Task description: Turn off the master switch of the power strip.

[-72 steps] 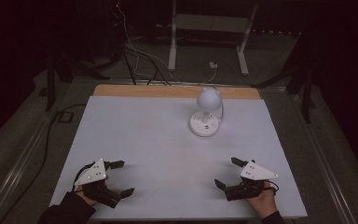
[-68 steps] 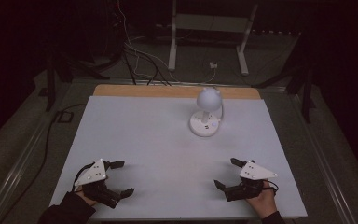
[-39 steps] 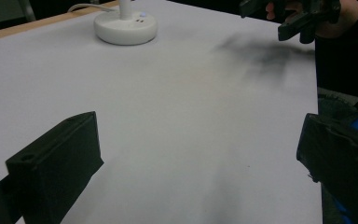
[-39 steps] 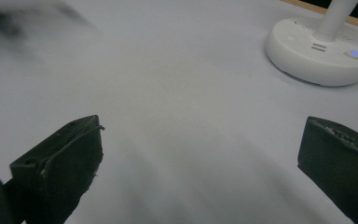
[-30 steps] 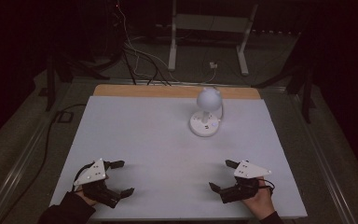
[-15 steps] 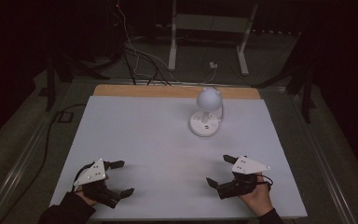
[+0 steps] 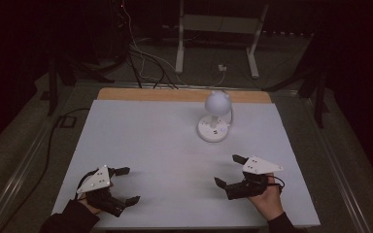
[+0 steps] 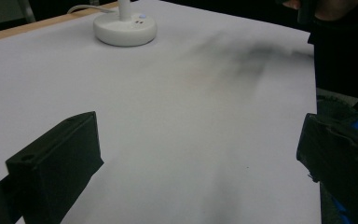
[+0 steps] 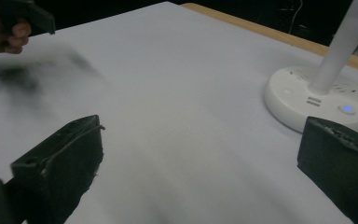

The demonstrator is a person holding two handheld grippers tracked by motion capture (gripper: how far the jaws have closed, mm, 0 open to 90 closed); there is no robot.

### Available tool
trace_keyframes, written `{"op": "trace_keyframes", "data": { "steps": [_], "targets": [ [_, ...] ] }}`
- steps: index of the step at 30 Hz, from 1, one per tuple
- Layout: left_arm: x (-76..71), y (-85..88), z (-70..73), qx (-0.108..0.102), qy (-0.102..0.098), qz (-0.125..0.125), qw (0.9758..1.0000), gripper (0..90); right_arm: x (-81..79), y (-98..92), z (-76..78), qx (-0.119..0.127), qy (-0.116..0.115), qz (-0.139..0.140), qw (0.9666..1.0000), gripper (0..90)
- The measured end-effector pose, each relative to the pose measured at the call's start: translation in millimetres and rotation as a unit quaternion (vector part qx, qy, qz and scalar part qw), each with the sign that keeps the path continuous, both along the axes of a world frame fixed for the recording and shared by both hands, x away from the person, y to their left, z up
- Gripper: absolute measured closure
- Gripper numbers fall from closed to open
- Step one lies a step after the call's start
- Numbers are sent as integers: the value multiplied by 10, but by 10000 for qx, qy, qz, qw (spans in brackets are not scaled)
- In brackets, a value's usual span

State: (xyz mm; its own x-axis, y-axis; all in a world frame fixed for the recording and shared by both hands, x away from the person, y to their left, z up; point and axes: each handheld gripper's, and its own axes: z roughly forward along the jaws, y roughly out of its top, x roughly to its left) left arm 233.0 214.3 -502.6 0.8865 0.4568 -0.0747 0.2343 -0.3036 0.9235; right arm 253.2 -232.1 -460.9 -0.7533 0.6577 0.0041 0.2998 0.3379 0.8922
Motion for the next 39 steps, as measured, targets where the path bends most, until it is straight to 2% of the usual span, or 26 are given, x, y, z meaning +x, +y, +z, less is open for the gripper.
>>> {"op": "trace_keyframes", "data": {
  "steps": [12,39],
  "targets": [
    [2,5,0,-28,21,15,10000,3,119,9,124,27,-237,-146,9996,9],
    [3,11,2,-58,-17,25,10000,3,423,59,217,54,-290,-383,9988,0]
  ]
}}
